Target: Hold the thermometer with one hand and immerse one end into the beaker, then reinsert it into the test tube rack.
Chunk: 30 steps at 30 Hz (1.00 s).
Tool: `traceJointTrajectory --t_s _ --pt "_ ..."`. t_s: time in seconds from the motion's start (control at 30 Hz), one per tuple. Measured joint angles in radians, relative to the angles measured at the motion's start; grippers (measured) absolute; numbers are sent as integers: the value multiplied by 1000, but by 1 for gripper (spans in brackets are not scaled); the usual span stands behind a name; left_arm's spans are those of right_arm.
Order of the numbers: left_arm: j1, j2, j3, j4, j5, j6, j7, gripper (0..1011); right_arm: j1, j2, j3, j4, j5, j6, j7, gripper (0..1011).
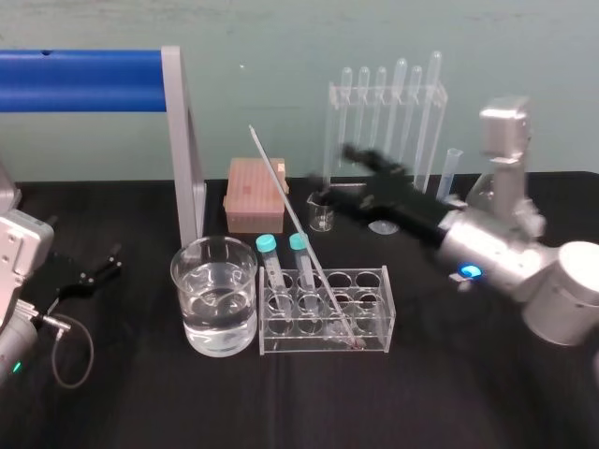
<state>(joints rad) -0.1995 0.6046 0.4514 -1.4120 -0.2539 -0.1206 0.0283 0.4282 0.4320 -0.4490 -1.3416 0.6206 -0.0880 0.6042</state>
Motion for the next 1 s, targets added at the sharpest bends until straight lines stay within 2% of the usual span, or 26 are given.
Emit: traceJointTrajectory --t_s 0.1,0.13,0.17,0.23,0.27,0.43,0.67,1.0 --pt "0 0 0 0 0 0 0 1008 -54 36 67 -44 -10 52 -140 968" --pt "0 0 0 0 0 0 0 1008 -54 36 67 -44 -10 52 -140 997" --pt "0 0 0 0 0 0 0 1008 -72 47 86 -49 -24 66 -186 1003" --pt "0 0 0 0 0 0 0 1008 -86 55 100 -48 -43 87 -237 1000" --pt "0 0 0 0 0 0 0 1008 -102 62 113 -41 -61 108 -283 1000" --pt "0 0 0 0 0 0 0 1008 -129 62 122 -1 -108 176 -373 1000" --pt "0 0 0 0 0 0 0 1008 -134 50 119 29 -140 215 -401 1000" --pt "0 0 0 0 0 0 0 1008 -134 52 118 26 -138 212 -401 1000"
